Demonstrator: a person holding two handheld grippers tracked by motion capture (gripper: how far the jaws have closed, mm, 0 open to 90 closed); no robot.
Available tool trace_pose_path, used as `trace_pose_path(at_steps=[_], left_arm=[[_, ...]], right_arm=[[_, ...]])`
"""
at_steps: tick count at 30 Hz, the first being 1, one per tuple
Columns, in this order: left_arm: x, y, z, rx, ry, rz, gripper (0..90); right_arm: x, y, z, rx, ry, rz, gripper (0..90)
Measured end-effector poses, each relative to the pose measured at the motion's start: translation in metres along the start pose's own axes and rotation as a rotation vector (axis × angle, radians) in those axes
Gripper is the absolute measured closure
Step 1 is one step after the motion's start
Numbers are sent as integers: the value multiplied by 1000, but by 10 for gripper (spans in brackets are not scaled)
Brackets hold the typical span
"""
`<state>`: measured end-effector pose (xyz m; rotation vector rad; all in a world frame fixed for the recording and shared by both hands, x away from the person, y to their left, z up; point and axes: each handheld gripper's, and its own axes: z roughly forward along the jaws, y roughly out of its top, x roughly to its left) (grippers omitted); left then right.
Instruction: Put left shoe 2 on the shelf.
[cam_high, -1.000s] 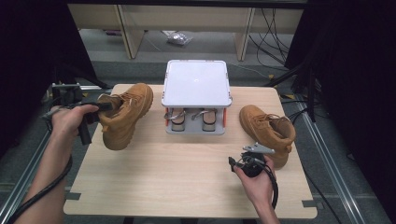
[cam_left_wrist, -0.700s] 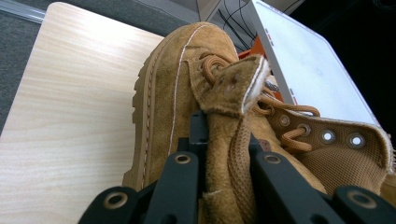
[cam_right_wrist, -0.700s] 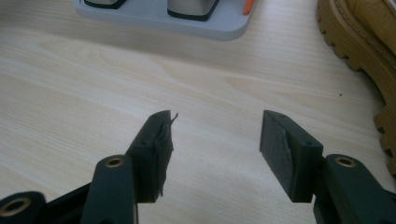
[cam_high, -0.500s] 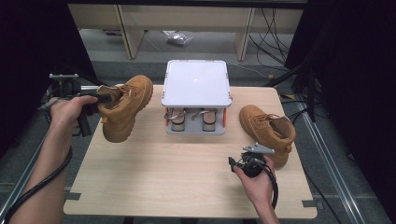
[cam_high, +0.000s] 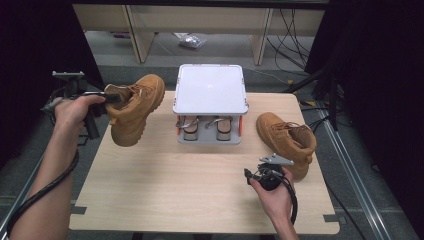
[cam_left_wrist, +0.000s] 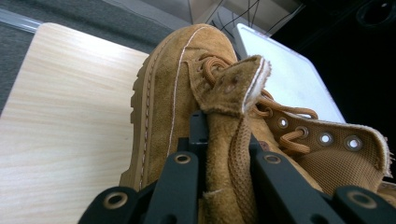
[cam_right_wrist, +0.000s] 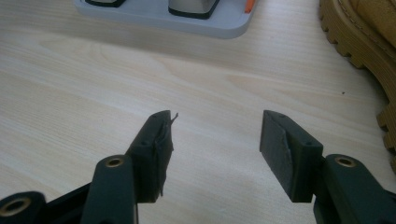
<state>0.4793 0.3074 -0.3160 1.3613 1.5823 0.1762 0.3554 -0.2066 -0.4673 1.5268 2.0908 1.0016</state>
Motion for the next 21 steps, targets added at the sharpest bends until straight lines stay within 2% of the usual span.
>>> trace_pose_path(at_steps=[6, 11, 12, 14, 15, 21], left_arm=[[-7, 7, 2, -5, 1, 14, 829], [-10, 10, 4, -15, -12, 1, 829], [-11, 11, 4, -18, -14, -3, 829], [-14, 13, 4, -25, -12, 0, 829], [-15, 14, 3, -22, -14, 3, 829], [-22, 21, 5, -33, -25, -4, 828]], right_arm=[[0, 0, 0, -5, 7, -5, 447], [-1, 0, 0, -10, 3, -9, 447], [0, -1, 0, -15, 15, -1, 446], [-1, -1, 1, -19, 10, -9, 447], [-1, 0, 1, -13, -9, -13, 446], [-1, 0, 0, -14, -14, -14, 446]])
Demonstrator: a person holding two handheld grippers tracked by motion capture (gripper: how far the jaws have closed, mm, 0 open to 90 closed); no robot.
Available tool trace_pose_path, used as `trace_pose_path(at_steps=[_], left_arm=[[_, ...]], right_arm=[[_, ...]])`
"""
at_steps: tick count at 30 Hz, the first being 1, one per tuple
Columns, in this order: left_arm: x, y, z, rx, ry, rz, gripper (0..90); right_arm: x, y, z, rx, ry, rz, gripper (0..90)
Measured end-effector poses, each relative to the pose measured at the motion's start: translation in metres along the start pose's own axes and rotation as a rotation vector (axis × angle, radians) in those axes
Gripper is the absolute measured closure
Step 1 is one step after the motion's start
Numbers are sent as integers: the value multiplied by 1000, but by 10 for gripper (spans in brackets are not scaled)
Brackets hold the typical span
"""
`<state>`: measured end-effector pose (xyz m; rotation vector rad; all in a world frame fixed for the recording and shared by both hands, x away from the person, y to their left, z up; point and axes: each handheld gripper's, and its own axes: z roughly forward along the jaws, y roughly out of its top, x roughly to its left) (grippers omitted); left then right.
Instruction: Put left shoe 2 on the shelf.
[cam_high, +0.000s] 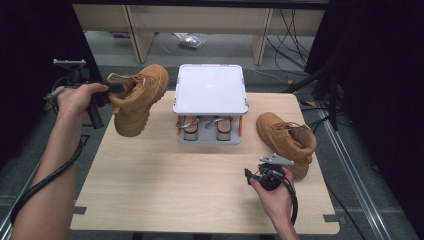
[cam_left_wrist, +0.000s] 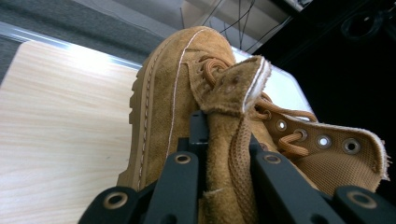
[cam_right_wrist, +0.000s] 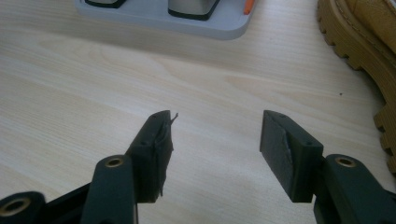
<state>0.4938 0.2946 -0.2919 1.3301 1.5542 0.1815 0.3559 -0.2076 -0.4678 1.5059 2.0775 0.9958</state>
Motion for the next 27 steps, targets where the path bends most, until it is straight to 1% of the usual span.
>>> trace_pose_path(at_steps=[1, 2, 3, 4, 7, 8, 10, 12, 14, 15, 17, 18, 19, 20, 21, 22, 24, 25, 26, 27], left_arm=[[-1, 1, 1, -3, -4, -7, 828], [-2, 2, 1, -3, -4, 0, 829], [-4, 2, 2, -5, -7, -2, 828], [-5, 3, 3, -6, -9, -2, 828], [-9, 4, 6, -3, -11, 1, 828], [-11, 5, 8, -2, -11, 1, 828], [-14, 6, 10, -1, -15, 3, 828], [-18, 7, 13, -2, -23, 3, 828], [-19, 7, 14, -2, -23, 3, 828], [-22, 9, 16, 2, -27, 5, 828], [-23, 9, 17, 3, -30, 5, 828], [-28, 9, 21, 0, -33, 4, 828], [-30, 10, 24, 2, -37, 3, 828], [-32, 10, 25, 6, -36, 10, 827], [-33, 11, 27, 11, -44, 12, 827], [-35, 12, 29, 11, -45, 12, 827], [-39, 13, 33, 18, -50, 19, 827], [-41, 13, 35, 22, -54, 21, 827], [-44, 14, 37, 21, -56, 19, 827], [-46, 14, 39, 25, -58, 27, 827]], right_arm=[[2, 0, -1, 12, 10, 32, 446], [3, 0, -1, 17, 6, 40, 446], [0, 0, 1, -2, 2, 2, 446], [1, 0, 1, 3, 10, 18, 446], [-1, 0, 0, -3, 11, 0, 446], [-1, 0, 0, -6, 9, 4, 446], [-1, 0, -1, 10, 11, 17, 446], [-2, 0, -1, 7, 3, 10, 445], [-2, 0, 0, -5, 9, 7, 446], [-2, 0, -1, 3, 4, 10, 446], [-2, 0, -1, 5, 4, 6, 445], [-2, 0, -1, 9, 2, 14, 446], [-2, 0, 0, 5, 6, 7, 445], [0, 0, -1, 12, 5, 36, 445], [0, 0, 0, 9, 7, 34, 445], [-1, 0, 1, 0, 7, 20, 444], [-1, 0, 0, 8, -1, 18, 444], [0, 0, 0, 12, 1, 30, 444], [1, 0, 0, 4, 21, 47, 444], [0, 1, -2, 16, 10, 38, 444]])
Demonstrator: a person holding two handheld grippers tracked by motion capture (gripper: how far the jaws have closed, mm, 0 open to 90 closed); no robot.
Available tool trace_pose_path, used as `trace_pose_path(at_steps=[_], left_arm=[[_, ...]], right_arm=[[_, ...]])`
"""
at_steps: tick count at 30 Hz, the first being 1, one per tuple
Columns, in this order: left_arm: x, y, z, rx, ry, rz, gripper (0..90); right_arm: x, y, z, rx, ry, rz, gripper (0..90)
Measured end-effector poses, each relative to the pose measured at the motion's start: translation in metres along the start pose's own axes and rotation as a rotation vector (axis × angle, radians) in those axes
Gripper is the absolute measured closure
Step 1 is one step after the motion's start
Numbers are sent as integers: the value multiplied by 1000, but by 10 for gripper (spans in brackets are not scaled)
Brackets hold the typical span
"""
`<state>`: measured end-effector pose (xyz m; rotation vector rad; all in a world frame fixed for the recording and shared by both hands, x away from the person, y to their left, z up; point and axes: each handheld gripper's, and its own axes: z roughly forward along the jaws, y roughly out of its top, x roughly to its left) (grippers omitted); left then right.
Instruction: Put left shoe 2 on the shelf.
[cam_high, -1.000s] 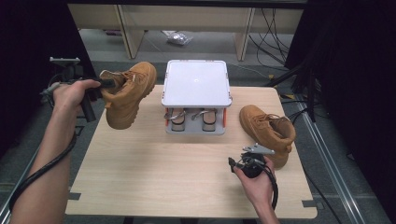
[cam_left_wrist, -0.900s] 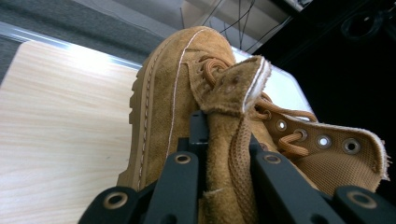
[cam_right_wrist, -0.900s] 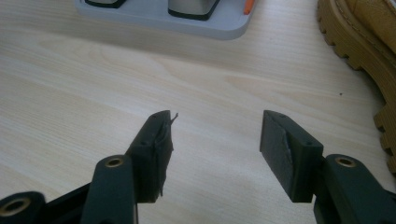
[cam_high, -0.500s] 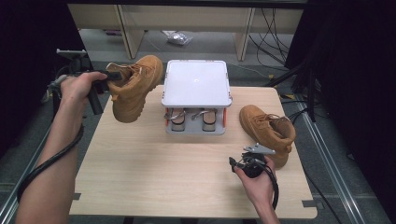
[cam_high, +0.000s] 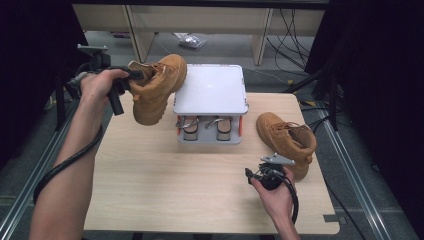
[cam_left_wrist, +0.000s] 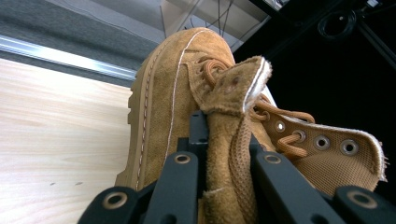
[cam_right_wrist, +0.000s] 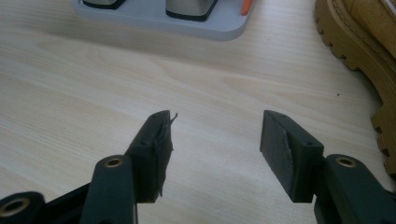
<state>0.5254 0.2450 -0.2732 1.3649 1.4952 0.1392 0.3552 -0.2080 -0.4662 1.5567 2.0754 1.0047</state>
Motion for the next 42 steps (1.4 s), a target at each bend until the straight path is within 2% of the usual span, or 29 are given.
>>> trace_pose_path(at_steps=[1, 2, 3, 4, 5, 6, 9, 10, 13, 15, 16, 17, 19, 21, 25, 27, 28, 30, 34, 35, 38, 39, 40, 41, 42], left_arm=[[-3, 1, 3, 1, -2, 2, 827], [-4, 1, 4, 0, -3, 0, 827], [-6, 2, 7, 5, -8, -1, 826], [-8, 2, 9, 8, -8, 4, 827], [-8, 2, 9, 8, -8, 4, 826], [-12, 3, 15, 7, -13, 1, 827], [-17, 4, 21, 15, -16, 13, 826], [-19, 4, 23, 14, -16, 11, 826], [-24, 4, 30, 22, -20, 16, 826], [-28, 4, 35, 27, -21, 20, 825], [-30, 4, 37, 27, -23, 21, 825], [-32, 5, 40, 32, -23, 25, 825], [-36, 5, 44, 36, -28, 24, 824], [-38, 4, 47, 32, -30, 21, 823], [-45, 4, 54, 33, -27, 28, 823], [-46, 3, 56, 32, -26, 30, 822], [-48, 3, 58, 33, -26, 26, 822], [-50, 2, 62, 30, -26, 20, 821], [-52, 0, 66, 33, -28, 14, 820], [-53, 0, 67, 34, -27, 13, 819], [-57, 0, 70, 29, -28, 14, 817], [-57, 0, 70, 33, -28, 18, 816], [-57, 0, 71, 31, -26, 17, 815], [-57, 0, 71, 31, -26, 17, 812], [-58, 0, 72, 27, -21, 12, 806]], right_arm=[[-1, 0, 1, -9, 2, -14, 444], [0, 0, 1, -11, 3, 17, 444], [-1, 0, 1, -19, -2, 2, 443], [-2, 0, 0, -11, -1, -5, 444], [-1, 0, -1, 3, -6, 14, 444], [-3, 0, 0, -8, -3, -6, 444], [-2, -1, 0, 1, -6, 9, 443], [-3, 0, 1, -5, -4, -7, 443], [-4, 0, 3, -18, 5, -14, 444], [-1, -1, 2, -9, -7, 11, 443], [-3, -1, 3, -15, -5, -11, 443], [-4, -1, 3, -15, -3, -13, 444], [-3, -1, 3, -15, 12, -6, 444], [-1, -1, 2, -11, 4, 25, 444], [-2, -1, 1, 1, 10, 7, 443], [-2, -1, 1, -12, 3, 1, 443], [-2, -1, 0, 3, -2, 7, 443], [-2, -1, 1, -9, 16, 7, 443], [-3, -1, 2, -9, -6, -12, 443], [-1, -2, 2, -5, 13, 12, 443], [-1, -2, 3, -7, 13, -1, 443], [-3, -2, 4, -15, 5, -39, 443], [0, -2, 3, -5, -3, 1, 443], [0, -2, 3, -5, -3, 1, 443], [-3, -2, 3, -6, -9, -42, 443]])
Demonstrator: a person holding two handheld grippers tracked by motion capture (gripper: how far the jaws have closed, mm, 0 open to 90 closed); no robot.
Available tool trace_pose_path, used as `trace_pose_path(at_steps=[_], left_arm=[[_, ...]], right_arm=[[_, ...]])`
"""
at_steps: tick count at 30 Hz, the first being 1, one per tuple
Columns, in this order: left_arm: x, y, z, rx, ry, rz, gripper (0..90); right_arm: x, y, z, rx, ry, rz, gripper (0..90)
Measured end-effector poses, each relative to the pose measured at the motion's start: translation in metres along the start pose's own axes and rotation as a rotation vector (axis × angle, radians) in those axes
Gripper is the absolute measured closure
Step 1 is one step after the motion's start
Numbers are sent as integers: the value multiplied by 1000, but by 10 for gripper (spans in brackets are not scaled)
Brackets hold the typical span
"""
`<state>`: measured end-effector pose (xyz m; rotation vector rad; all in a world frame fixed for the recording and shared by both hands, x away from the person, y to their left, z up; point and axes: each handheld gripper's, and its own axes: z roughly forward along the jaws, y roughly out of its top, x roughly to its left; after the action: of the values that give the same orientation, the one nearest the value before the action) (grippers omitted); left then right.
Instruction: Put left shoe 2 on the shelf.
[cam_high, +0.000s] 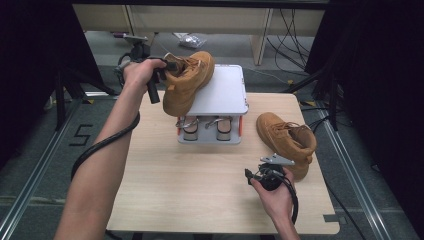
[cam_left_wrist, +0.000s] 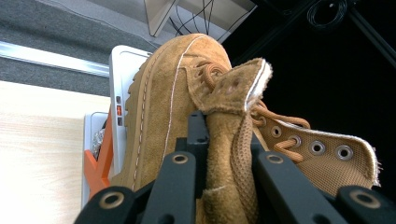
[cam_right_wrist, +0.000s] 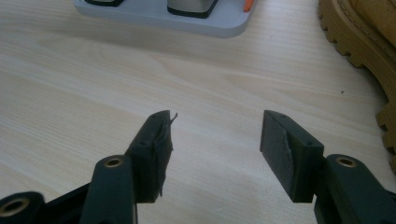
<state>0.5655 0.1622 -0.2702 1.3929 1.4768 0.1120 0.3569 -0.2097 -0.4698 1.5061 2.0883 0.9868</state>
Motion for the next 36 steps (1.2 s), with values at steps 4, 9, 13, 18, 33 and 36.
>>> trace_pose_path(at_steps=[4, 9, 13, 18, 33, 36], left_arm=[[3, 1, 3, -8, 15, -16, 775], [7, 1, 3, -16, 9, -1, 742], [6, 0, 3, -36, -1, 43, 686], [5, 0, -5, -97, -34, 91, 482], [19, -42, -76, -152, -83, 179, 540], [25, -50, -87, -154, -87, 190, 592]], right_arm=[[0, 0, 0, 3, 11, 1, 442], [2, -1, 2, -4, 12, 14, 442], [3, -1, 3, 3, 28, 19, 440], [5, -1, 4, 9, 25, 13, 438], [10, -1, 1, 12, 13, -7, 436], [12, -1, 2, 15, 21, -9, 435]])
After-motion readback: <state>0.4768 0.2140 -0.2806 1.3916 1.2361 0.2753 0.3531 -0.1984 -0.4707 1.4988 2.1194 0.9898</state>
